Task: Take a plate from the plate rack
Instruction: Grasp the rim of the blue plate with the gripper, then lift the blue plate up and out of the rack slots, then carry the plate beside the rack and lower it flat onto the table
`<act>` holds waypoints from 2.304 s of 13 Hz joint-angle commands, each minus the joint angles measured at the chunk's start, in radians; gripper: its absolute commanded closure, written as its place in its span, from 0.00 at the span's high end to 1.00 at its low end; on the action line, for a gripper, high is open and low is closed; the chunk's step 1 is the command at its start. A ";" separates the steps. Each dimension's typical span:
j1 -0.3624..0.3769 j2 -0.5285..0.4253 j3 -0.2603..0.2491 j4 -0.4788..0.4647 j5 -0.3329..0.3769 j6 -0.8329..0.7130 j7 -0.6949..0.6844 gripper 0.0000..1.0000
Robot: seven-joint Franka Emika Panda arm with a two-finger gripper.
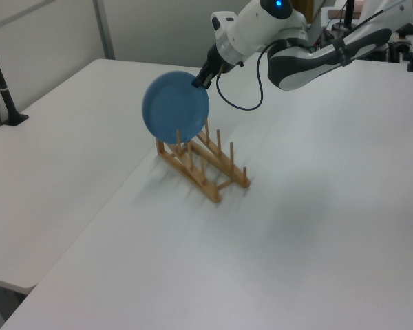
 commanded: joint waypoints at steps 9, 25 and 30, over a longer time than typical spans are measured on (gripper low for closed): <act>0.008 -0.067 0.000 -0.009 0.239 0.009 0.060 0.00; -0.305 -0.381 -0.002 -0.118 0.833 -1.006 -0.823 0.00; -0.391 -0.354 -0.003 -0.365 0.839 -0.772 -0.920 0.00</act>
